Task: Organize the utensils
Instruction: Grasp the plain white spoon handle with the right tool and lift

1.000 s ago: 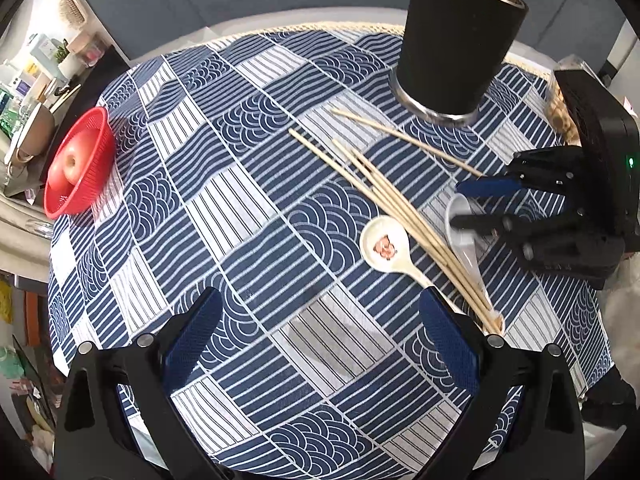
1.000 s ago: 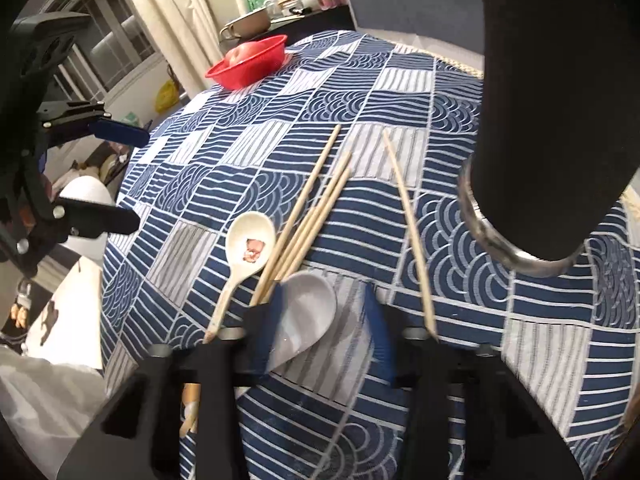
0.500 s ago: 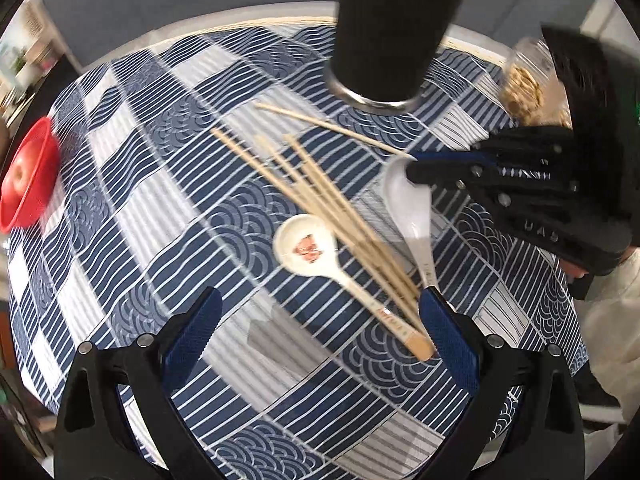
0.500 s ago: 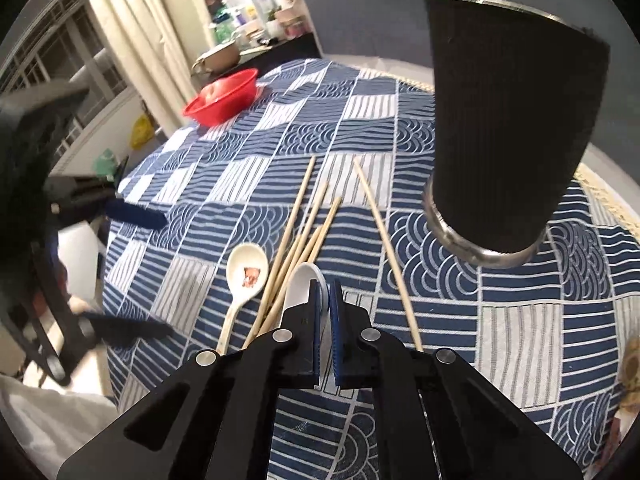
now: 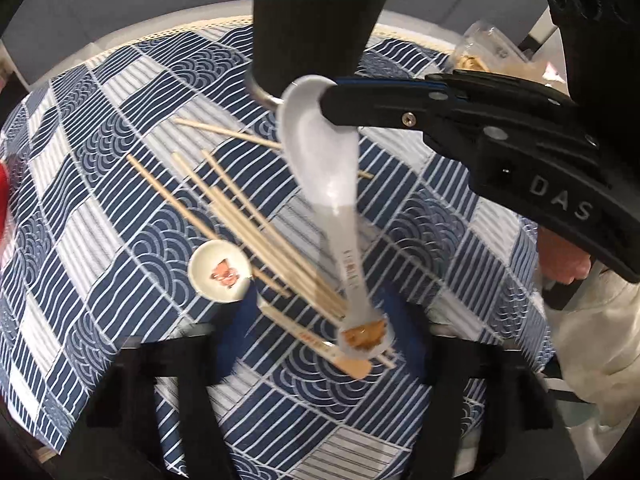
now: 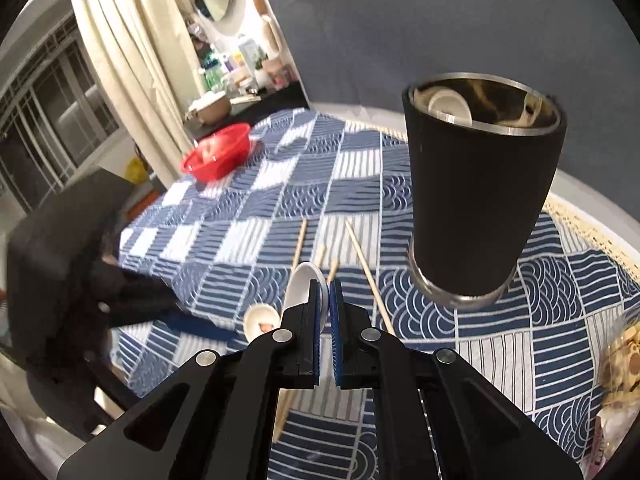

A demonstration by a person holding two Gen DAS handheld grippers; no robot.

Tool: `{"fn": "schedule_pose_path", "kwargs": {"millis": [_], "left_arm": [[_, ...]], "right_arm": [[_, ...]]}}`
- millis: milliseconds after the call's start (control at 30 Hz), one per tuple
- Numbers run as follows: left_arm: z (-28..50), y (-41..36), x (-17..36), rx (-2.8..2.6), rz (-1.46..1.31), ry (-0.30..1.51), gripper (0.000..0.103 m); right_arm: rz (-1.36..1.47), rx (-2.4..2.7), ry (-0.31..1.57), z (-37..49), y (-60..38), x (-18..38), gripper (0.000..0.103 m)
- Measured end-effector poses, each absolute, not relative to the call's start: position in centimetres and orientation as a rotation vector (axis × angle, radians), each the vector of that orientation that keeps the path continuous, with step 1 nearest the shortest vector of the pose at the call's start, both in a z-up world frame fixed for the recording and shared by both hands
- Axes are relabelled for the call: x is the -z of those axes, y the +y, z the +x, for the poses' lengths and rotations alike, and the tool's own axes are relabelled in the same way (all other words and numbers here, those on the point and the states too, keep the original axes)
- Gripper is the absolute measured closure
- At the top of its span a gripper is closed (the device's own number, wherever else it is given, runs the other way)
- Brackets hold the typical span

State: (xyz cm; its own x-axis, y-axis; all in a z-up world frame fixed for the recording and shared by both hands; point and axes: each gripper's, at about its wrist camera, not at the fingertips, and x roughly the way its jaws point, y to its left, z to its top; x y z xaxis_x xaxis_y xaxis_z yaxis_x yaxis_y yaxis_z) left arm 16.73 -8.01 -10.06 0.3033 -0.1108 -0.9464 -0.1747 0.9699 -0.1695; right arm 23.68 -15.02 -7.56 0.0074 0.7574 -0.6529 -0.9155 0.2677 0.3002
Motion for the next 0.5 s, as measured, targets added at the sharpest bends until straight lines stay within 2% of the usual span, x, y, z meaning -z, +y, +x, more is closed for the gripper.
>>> {"fn": "schedule_pose_path", "kwargs": {"millis": [33,67,500], "left_arm": [[16.9,-8.1,10.0,-0.031,-0.264,1.267,0.087],[17.1,-8.1,9.8,-0.035,-0.265,1.269,0.090],[18.2,-8.0,5.6,-0.009,-0.241,1.206,0.091]], "right_arm": [[-0.233,-1.327,0.827,23.6,-15.1,7.2,0.098],[-0.237,-1.326,0.818,23.5,-15.1,6.9,0.098],[-0.241,-1.276,0.704,24.0,-17.5,1.7,0.098]]}}
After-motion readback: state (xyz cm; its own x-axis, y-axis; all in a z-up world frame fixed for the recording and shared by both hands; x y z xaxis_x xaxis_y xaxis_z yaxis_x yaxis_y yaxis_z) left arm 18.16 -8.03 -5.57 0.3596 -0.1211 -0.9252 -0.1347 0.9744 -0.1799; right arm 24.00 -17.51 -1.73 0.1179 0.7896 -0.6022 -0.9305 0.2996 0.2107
